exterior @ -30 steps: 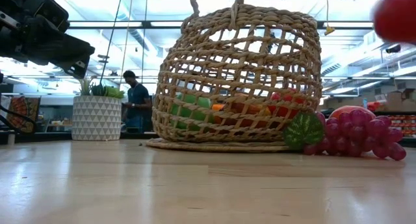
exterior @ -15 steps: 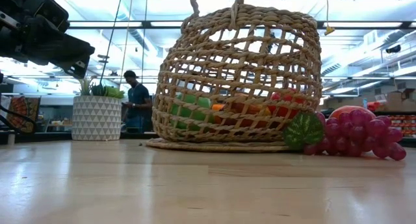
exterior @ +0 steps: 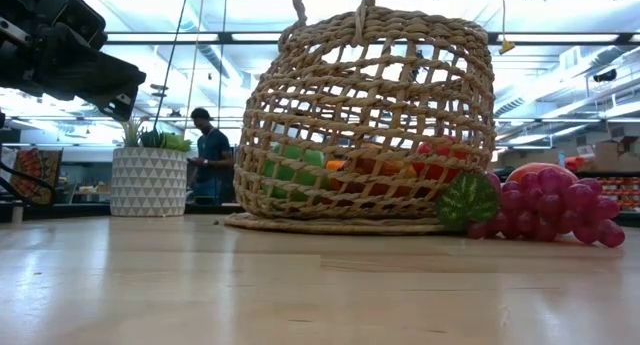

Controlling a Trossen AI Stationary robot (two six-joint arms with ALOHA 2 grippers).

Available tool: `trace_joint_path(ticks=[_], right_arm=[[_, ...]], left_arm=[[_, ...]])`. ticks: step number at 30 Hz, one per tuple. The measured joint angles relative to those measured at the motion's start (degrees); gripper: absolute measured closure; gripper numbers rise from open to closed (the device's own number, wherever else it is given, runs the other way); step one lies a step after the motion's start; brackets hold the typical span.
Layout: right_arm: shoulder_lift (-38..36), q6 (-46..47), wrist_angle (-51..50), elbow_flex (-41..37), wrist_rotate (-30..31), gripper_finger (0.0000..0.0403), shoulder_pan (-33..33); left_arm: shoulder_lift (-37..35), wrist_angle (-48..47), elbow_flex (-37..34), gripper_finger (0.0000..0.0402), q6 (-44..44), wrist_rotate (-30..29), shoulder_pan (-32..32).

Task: Build produce basket
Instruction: Put the red apple into the woven basket

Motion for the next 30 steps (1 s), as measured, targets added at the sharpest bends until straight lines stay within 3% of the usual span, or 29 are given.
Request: trace_joint_path(ticks=[11,17,21,26,30], right_arm=[[-0.78,-7.27,11.85,0.02,-0.6,0.0026,-4.25],[-0.89,-3.85,11.82,0.02,9.56,0.0026,-6.27],[-1.99,-5.28,11.72,0.09,11.45,0.0027,-6.56],[-3.53,-9.72,7.3,3.62,14.96,0.0027,-6.54],[-3.64,-12.16,-3.86,9.37,18.63,0.0027,-6.54]], left_arm=[[0.0,0.0,0.0,0.0338,0.0,0.0,0.01],[0.0,0.0,0.0,0.0344,0.0,0.0,0.02],[0.0,0.0,0.0,0.0346,0.0,0.0,0.0],[0.0,0.0,0.0,0.034,0.0,0.0,0.02],[-0.02,0.0,0.0,0.0339,0.0,0.0,0.01]])
